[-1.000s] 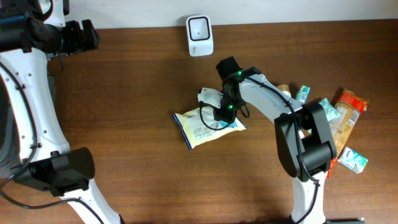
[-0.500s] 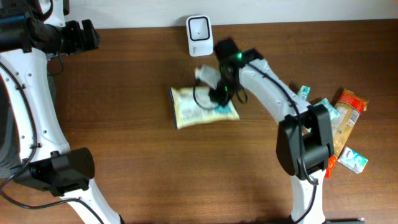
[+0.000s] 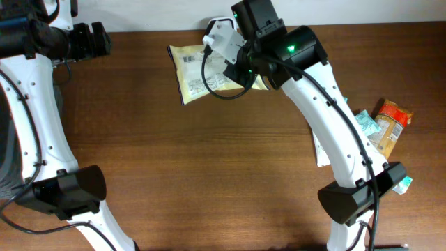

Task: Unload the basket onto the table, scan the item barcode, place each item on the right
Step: 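Raise the clear snack bag up to the scanner window with the right gripper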

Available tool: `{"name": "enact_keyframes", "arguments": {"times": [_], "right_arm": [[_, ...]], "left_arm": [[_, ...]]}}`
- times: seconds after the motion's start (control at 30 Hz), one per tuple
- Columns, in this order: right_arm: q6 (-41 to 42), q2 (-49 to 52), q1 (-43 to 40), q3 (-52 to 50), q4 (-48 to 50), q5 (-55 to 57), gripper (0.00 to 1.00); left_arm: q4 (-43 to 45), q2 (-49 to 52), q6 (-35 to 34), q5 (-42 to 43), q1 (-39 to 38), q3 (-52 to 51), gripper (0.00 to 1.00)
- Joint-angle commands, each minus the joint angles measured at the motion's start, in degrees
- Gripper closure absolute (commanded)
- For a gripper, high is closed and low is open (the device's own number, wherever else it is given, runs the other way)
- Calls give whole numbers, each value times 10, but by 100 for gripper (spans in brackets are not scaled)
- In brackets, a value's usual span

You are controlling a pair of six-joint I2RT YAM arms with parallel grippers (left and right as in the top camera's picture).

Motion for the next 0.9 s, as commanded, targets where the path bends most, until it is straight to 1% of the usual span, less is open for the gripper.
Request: {"name": "enact_keyframes", "arguments": {"times": [0.0, 0.1, 0.17, 0.23, 0.3, 0.4, 0.47, 0.57, 0.73, 0.77, 0.8, 0.87], "right_arm": [[65, -10, 0, 11, 20, 37, 96], [93, 6, -15, 11, 33, 50, 96], [128, 20, -23, 11, 42, 94, 96], [144, 38, -25, 11, 60, 195, 96], [153, 65, -24, 8, 97, 319, 96], [152, 104, -24, 8, 156, 439, 96], [132, 130, -24, 8, 190, 486, 96], [132, 158, -21, 8, 198, 493, 96], [133, 164, -21, 7, 221, 490, 96], [133, 164, -20, 7, 218, 468, 96], [137, 164, -18, 7, 207, 423, 96], [174, 164, -17, 7, 174, 290, 96]], "left_arm": [[1, 4, 4, 0, 2, 1, 1], [1, 4, 4, 0, 2, 1, 1], [1, 4, 4, 0, 2, 1, 1], [1, 4, 4, 0, 2, 1, 1], [1, 4, 4, 0, 2, 1, 1], [1, 4, 4, 0, 2, 1, 1], [1, 4, 4, 0, 2, 1, 1], [1, 4, 4, 0, 2, 1, 1], [1, 4, 4, 0, 2, 1, 1], [1, 4, 4, 0, 2, 1, 1], [1, 4, 4, 0, 2, 1, 1], [1, 4, 4, 0, 2, 1, 1]]}}
